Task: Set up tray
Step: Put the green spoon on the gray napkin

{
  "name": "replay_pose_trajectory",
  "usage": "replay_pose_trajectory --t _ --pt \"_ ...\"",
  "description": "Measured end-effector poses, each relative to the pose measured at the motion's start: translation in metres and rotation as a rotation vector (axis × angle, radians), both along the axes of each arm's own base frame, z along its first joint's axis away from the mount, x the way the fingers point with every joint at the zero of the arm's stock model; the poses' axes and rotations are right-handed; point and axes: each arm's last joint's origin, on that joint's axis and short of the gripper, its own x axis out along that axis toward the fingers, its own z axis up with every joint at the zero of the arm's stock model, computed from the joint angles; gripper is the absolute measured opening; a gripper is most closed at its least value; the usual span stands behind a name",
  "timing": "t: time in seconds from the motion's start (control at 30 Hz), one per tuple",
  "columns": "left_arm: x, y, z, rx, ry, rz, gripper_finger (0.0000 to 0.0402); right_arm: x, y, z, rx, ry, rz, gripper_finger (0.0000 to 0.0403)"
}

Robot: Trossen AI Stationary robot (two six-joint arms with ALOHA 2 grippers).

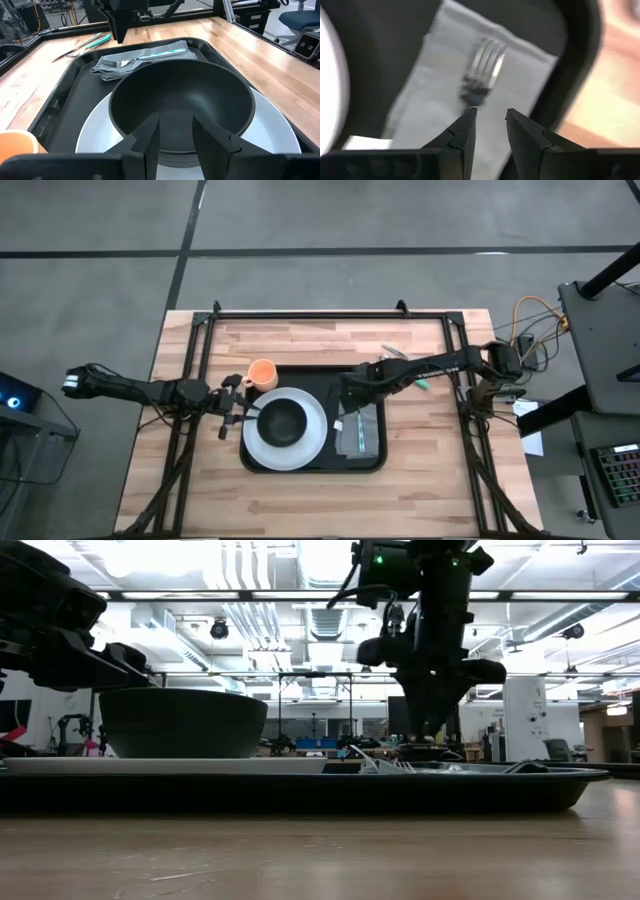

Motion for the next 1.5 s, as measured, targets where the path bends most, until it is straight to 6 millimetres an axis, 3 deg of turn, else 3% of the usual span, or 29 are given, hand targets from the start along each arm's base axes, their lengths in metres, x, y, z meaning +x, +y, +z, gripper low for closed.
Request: replay_pose_trajectory --t 0.3,0.6,0.93,1.5 --pt "0.0 0.0 0.0 0.0 0.0 0.0 0.0096 -0.027 -0.034 -0.001 -0.024 0.102 0.068 0.0111" --pt "0.0 0.0 0.0 0.0 0.0 0.0 0.0096 -0.079 -0.065 -0.012 -0.025 0.156 0.092 0.0128" --pt "0.0 0.0 0.0 0.0 0.0 0.0 0.0096 -0.126 -0.081 -0.016 -0.065 0.096 0.136 0.0139" --pt "0.0 0.0 0.0 0.0 0.0 0.0 0.0096 -0.137 -0.107 -0.025 -0.029 0.067 0.32 0.011"
